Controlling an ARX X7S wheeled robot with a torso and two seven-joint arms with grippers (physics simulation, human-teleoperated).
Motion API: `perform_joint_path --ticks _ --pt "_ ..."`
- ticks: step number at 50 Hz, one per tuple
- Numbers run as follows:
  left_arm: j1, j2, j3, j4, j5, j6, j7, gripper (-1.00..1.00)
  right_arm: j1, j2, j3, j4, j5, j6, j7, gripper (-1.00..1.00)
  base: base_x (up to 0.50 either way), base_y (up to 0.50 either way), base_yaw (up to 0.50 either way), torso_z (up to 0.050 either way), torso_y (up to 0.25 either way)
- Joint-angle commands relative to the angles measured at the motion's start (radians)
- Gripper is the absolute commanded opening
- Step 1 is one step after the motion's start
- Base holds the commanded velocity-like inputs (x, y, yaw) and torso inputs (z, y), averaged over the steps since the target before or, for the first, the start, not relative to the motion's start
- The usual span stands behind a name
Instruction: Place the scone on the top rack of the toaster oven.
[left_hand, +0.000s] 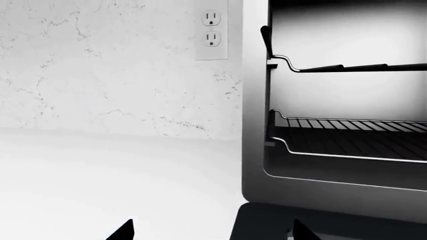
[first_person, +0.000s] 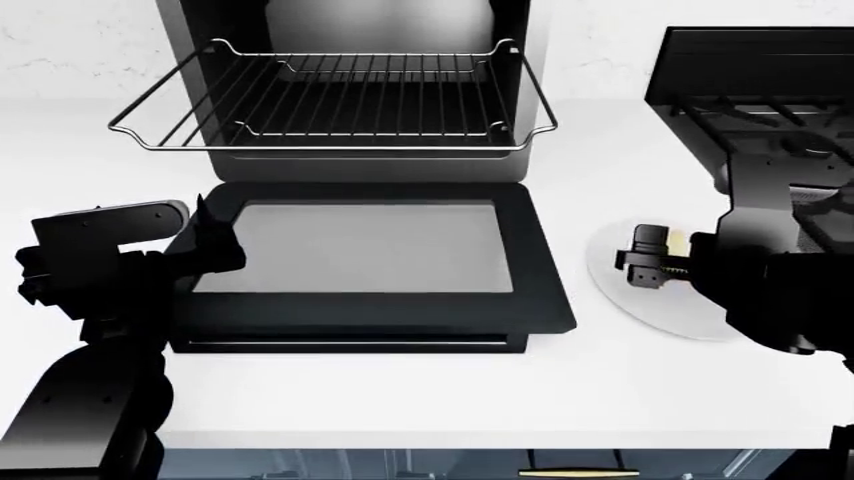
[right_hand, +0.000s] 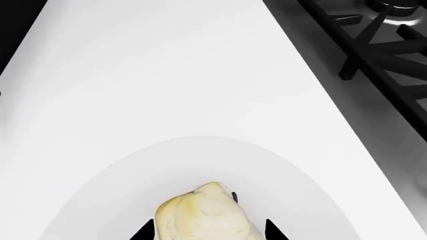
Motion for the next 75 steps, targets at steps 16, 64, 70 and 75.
perform_joint_path --ticks 16,64,70,75 --pt "0.018 -0.003 0.009 -0.030 -0.016 0.000 -0.006 1.00 0.035 0.038 -0.089 -0.050 -0.043 -0.030 -0.011 -1.00 0.00 0.00 0.00 -0.001 0.000" --pt "0.016 -0.014 0.004 -0.008 -0.046 -0.015 -0.021 1.00 0.631 -0.114 -0.247 -0.039 0.046 0.004 -0.019 -1.00 0.00 0.00 0.00 -0.001 0.000" --pt "0.019 -0.015 0.004 -0.010 -0.047 -0.011 -0.024 1.00 0.618 -0.137 -0.253 -0.036 0.056 -0.011 -0.029 -1.00 0.00 0.00 0.00 0.000 0.000" --pt "0.022 -0.016 0.006 -0.002 -0.050 -0.016 -0.026 1.00 0.627 -0.156 -0.267 -0.029 0.058 -0.024 -0.049 -1.00 0.00 0.00 0.00 0.000 0.000"
